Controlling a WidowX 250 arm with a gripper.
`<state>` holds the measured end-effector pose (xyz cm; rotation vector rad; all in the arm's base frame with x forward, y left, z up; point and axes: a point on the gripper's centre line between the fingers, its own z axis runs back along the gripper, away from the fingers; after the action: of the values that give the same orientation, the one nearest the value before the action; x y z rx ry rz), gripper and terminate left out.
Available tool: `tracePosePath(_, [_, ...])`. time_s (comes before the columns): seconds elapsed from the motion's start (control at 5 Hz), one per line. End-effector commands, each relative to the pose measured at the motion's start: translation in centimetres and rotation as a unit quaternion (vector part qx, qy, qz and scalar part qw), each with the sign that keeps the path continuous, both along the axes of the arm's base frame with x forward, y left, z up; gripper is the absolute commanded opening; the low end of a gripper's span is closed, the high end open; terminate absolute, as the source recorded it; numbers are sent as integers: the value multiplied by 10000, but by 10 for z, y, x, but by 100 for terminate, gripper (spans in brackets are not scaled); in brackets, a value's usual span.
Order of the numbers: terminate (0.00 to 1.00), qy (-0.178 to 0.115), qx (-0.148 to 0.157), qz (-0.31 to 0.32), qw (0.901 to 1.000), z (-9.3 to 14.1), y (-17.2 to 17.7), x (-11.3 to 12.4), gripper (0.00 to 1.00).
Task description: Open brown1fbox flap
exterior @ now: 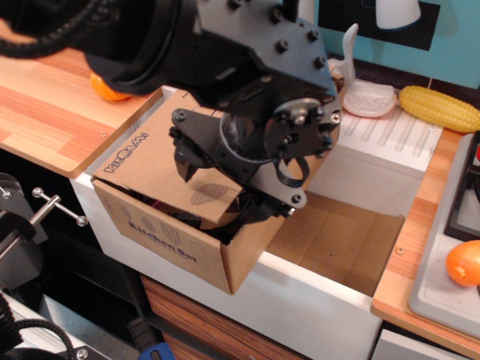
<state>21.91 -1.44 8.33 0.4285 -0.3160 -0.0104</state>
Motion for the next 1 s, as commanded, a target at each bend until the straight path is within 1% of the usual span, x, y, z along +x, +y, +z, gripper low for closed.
tracePosePath(0.0, [0,-84,238,-25,9997,10,6,5,100])
tracePosePath(0.4, [0,31,394,-193,9990,24,14,12,100])
tracePosePath(0.6, [0,41,819,-341,9960,41,22,11,100])
tracePosePath(0.8, [0,177,1113,-511,9923,62,32,12,100])
